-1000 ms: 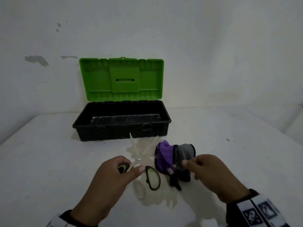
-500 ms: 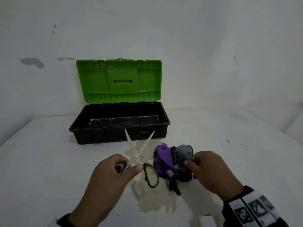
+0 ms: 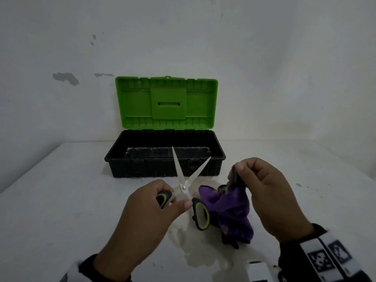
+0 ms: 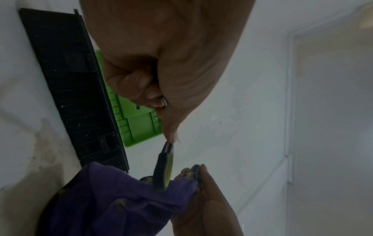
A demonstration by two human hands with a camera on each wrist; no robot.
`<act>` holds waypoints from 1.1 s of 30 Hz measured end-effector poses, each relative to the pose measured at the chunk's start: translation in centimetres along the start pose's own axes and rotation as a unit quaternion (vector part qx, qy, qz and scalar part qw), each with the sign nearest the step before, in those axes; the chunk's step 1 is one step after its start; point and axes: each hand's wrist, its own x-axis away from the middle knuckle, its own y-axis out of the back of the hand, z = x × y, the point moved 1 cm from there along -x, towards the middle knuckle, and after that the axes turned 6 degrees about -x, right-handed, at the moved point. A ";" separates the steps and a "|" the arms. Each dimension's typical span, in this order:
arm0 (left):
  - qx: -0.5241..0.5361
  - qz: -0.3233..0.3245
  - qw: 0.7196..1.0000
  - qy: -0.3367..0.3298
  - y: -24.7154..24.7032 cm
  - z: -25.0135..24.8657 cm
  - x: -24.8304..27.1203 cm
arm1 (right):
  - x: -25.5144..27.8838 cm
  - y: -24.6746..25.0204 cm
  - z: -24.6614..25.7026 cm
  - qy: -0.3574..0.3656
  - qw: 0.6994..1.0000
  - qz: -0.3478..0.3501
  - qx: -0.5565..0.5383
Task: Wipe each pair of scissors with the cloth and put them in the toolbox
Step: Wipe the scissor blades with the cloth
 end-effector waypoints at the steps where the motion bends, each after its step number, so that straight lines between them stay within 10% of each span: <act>1: -0.010 -0.002 1.000 -0.003 0.2 0.0 -0.1 | 0.0 -0.5 0.1 0.001 1.000 0.011 -0.010; 6: -0.039 -0.003 0.999 -0.013 0.9 -0.3 -0.3 | 0.7 -2.9 0.6 0.035 0.995 0.095 0.008; 33: -0.019 -0.041 0.996 -0.077 0.8 0.3 -0.1 | 1.5 -6.7 0.2 0.067 0.996 -0.042 0.038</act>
